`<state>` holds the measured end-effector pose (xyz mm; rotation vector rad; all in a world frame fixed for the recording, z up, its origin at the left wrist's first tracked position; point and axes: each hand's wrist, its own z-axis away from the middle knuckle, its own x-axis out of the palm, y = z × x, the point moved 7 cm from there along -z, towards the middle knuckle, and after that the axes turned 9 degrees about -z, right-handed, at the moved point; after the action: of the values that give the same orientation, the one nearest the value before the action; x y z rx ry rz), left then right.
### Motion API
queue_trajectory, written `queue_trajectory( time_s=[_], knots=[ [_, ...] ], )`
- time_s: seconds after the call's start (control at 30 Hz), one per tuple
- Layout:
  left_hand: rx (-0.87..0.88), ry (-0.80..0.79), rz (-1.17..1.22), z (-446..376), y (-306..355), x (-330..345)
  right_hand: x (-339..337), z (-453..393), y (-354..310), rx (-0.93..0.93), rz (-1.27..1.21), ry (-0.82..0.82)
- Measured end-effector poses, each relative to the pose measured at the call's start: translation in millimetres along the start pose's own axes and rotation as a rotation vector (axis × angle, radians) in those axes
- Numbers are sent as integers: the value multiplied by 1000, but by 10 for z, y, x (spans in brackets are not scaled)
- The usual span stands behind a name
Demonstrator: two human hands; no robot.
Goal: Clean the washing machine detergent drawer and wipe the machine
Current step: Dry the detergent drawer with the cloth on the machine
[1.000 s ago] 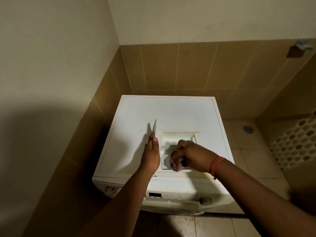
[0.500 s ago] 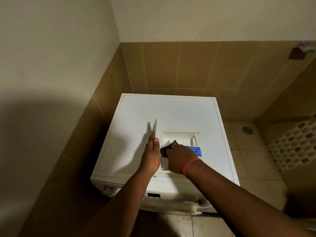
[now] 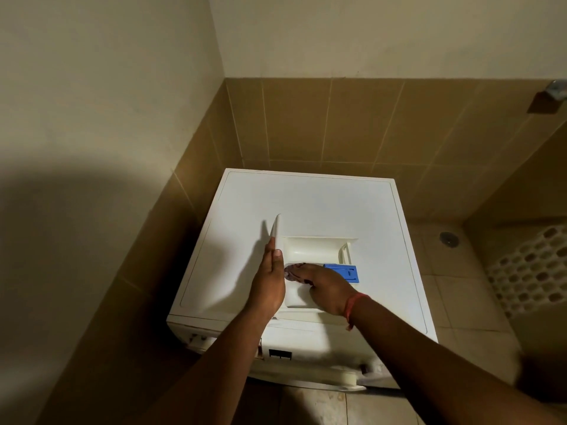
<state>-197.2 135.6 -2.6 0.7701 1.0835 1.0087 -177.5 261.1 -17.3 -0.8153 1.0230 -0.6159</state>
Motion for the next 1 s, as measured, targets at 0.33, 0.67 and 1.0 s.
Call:
queue_trajectory(
  time_s=[0.33, 0.67, 1.0],
  knots=[
    [-12, 11, -52, 3, 36, -39, 109, -352, -456, 204, 812, -296],
    [27, 17, -131, -4, 40, -47, -168, -252, -299, 171, 425, -312],
    [26, 12, -168, -31, 7, -25, -673, -286, -264, -37, 195, 217]
  ],
)
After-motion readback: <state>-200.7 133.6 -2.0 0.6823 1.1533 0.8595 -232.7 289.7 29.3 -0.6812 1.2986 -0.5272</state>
